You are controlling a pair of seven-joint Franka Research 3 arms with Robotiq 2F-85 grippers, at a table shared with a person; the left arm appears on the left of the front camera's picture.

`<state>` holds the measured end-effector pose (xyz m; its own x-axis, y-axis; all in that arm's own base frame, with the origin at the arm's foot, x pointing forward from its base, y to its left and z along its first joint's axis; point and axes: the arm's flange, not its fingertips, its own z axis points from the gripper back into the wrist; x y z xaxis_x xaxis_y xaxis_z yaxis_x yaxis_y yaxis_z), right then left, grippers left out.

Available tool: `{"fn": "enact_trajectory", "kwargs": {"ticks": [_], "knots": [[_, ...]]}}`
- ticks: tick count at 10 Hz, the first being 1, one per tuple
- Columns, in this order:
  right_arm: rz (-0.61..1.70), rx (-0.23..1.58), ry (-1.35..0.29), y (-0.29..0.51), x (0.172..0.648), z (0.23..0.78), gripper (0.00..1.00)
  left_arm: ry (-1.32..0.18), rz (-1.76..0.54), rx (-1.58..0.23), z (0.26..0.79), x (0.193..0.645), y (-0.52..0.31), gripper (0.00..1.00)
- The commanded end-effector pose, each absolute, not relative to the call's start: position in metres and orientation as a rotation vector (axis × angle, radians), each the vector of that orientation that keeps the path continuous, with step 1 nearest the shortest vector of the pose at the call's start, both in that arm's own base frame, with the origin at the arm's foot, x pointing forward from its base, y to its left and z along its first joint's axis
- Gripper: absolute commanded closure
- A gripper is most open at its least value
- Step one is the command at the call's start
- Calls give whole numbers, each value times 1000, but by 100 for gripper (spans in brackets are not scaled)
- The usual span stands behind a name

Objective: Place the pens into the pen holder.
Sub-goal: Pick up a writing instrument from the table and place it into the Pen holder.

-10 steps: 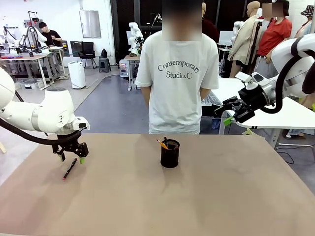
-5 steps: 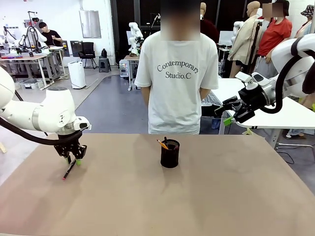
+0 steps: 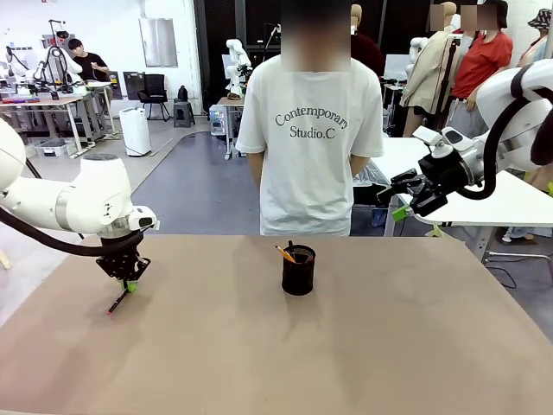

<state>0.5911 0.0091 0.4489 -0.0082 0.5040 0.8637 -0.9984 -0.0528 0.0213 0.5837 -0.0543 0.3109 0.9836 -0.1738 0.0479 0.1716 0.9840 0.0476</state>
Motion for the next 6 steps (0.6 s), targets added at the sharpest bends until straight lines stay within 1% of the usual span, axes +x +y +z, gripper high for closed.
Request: {"fn": "enact_trajectory", "kwargs": {"ticks": [1, 2, 3, 4, 6], "knots": [[1445, 855, -784, 11, 591, 452, 0, -54, -187, -4, 314, 579, -48, 100], [1445, 855, -784, 11, 591, 452, 0, -54, -210, -95, 321, 581, -44, 100], [1445, 855, -784, 11, 591, 452, 0, -61, -264, -229, 336, 582, -43, 100], [1445, 855, -784, 11, 591, 452, 0, -71, -331, -322, 352, 582, -43, 100], [1445, 855, -784, 11, 591, 452, 0, -141, -508, -485, 379, 580, -48, 100]]}}
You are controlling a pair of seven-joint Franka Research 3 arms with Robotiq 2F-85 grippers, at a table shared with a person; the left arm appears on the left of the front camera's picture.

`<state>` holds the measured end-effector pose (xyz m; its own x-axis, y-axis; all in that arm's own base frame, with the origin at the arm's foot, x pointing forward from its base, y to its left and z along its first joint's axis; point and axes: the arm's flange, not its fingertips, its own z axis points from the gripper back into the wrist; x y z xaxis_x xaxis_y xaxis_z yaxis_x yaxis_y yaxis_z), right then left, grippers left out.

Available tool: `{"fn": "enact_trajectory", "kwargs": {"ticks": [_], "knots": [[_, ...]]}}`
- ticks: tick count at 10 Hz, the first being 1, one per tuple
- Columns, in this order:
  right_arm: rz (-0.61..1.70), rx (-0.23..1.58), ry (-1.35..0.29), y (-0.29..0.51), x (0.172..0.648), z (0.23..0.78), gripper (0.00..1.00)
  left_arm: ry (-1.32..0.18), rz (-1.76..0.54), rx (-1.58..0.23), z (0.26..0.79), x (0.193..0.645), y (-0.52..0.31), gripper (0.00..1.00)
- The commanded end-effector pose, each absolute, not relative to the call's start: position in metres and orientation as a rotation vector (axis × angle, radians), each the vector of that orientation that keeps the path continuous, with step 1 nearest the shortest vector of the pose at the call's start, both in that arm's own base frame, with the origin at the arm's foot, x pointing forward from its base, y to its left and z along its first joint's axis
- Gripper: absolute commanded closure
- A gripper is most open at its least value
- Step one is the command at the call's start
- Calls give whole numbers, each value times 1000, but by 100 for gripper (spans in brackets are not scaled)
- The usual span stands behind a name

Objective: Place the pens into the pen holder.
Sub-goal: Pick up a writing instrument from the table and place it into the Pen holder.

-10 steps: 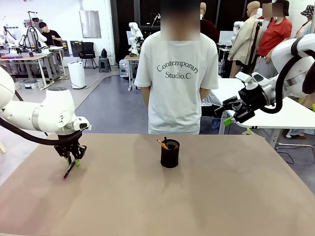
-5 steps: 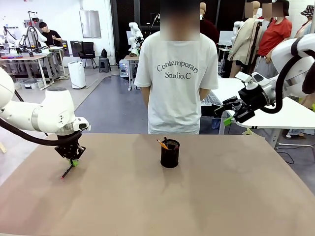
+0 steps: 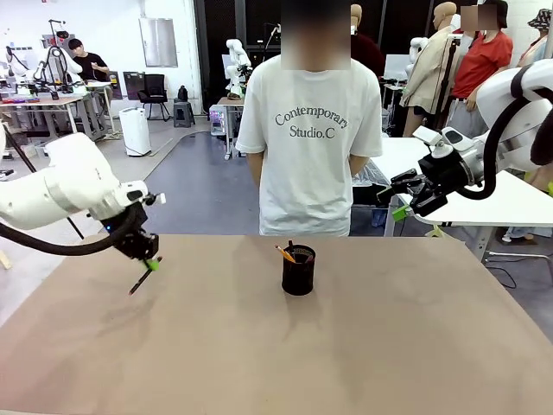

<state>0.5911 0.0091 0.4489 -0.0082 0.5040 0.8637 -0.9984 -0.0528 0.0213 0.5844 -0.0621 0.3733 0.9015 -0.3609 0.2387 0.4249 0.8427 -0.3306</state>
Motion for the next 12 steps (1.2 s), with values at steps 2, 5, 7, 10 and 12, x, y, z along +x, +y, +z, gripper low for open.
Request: {"fn": "enact_trajectory", "kwargs": {"ticks": [2, 5, 7, 10, 12], "knots": [[1445, 855, -784, 11, 591, 452, 0, -216, -687, -643, 398, 581, -60, 100], [1445, 855, -784, 11, 591, 452, 0, -464, -935, -794, 423, 575, -83, 100], [1445, 855, -784, 11, 591, 452, 0, -631, -984, -898, 435, 580, -98, 100], [1445, 855, -784, 11, 591, 452, 0, -867, -1172, -1012, 443, 575, -106, 100], [1445, 855, -784, 11, 591, 452, 0, -944, -1155, -1000, 443, 560, -114, 100]]}}
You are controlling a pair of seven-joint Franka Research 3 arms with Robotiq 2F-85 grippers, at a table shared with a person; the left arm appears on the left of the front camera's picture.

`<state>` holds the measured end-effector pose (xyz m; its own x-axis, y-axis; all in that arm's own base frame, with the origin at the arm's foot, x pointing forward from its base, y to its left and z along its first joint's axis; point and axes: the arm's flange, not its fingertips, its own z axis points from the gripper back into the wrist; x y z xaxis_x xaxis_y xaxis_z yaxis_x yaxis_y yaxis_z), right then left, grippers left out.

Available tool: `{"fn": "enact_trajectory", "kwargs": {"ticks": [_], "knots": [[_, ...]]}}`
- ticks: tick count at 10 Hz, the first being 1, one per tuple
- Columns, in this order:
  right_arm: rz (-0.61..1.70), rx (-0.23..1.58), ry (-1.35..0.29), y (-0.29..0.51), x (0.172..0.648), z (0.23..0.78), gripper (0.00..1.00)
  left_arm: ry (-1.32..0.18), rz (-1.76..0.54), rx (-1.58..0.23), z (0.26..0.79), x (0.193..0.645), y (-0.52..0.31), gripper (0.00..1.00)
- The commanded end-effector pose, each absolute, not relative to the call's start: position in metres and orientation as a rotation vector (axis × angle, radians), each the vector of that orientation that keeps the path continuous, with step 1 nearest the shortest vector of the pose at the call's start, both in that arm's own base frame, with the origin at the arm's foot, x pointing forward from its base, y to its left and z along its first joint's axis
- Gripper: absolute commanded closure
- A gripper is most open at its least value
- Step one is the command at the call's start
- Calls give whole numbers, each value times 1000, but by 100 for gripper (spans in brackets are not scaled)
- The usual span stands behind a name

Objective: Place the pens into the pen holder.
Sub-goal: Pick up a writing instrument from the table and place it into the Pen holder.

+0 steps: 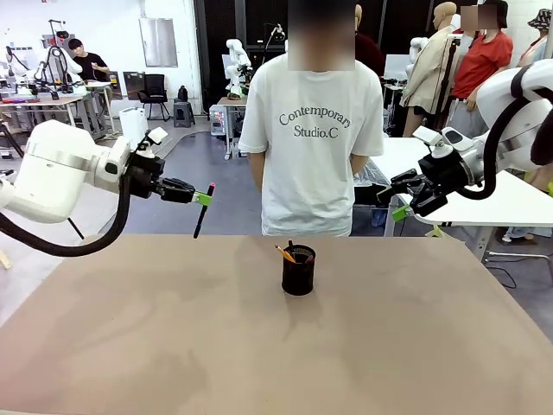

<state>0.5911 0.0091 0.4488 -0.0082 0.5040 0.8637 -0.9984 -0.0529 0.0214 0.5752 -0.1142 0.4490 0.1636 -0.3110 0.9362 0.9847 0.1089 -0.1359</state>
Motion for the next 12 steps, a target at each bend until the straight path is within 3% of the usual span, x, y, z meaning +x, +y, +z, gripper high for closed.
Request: {"fn": "enact_trajectory", "kwargs": {"ticks": [1, 7, 12], "knots": [[1445, 855, -784, 11, 591, 452, 0, -863, -1162, -964, 450, 579, -114, 100], [1445, 855, -784, 11, 591, 452, 0, -881, -1167, -968, 447, 576, -114, 100], [1445, 855, -784, 11, 591, 452, 0, -901, -1394, -1212, 430, 586, -177, 100]]}}
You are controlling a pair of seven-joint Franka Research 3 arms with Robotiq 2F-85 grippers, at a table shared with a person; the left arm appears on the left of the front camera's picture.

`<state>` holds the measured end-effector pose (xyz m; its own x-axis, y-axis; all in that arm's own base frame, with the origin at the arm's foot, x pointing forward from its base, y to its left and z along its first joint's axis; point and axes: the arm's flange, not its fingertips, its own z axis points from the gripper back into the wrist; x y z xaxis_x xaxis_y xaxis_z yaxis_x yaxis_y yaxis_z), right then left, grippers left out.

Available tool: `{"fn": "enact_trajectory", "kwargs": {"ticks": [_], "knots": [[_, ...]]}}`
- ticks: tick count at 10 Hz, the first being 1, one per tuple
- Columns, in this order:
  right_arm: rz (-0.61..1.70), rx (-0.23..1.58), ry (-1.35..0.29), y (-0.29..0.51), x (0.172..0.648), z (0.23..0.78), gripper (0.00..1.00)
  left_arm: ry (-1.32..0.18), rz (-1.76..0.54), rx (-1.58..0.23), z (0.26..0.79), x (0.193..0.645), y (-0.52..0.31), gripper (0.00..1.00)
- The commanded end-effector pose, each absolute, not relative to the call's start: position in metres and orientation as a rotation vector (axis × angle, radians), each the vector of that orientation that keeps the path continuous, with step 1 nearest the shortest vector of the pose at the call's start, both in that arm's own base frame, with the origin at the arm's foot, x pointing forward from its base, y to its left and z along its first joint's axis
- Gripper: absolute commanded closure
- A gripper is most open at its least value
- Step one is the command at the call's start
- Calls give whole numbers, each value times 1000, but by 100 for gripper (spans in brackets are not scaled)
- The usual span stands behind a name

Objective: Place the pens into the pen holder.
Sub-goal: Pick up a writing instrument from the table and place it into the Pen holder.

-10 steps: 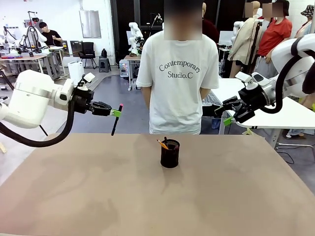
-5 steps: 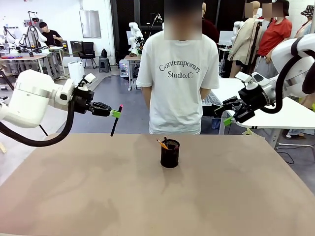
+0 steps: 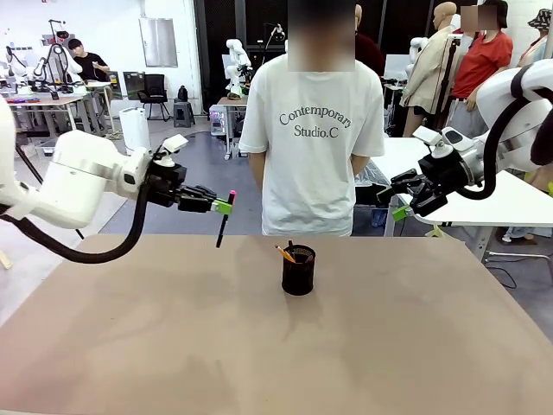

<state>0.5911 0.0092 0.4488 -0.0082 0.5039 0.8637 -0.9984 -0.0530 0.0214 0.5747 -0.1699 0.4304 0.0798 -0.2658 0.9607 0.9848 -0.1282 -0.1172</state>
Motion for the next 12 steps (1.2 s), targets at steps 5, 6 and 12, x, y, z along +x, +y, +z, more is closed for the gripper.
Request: {"fn": "enact_trajectory", "kwargs": {"ticks": [5, 6, 12], "knots": [[1445, 855, -784, 11, 591, 452, 0, -976, -1554, -1339, 415, 601, -254, 100], [1445, 855, -784, 11, 591, 452, 0, -994, -1554, -1332, 415, 606, -267, 100], [1445, 855, -784, 11, 591, 452, 0, -1137, -1412, -1305, 403, 658, -309, 100]]}}
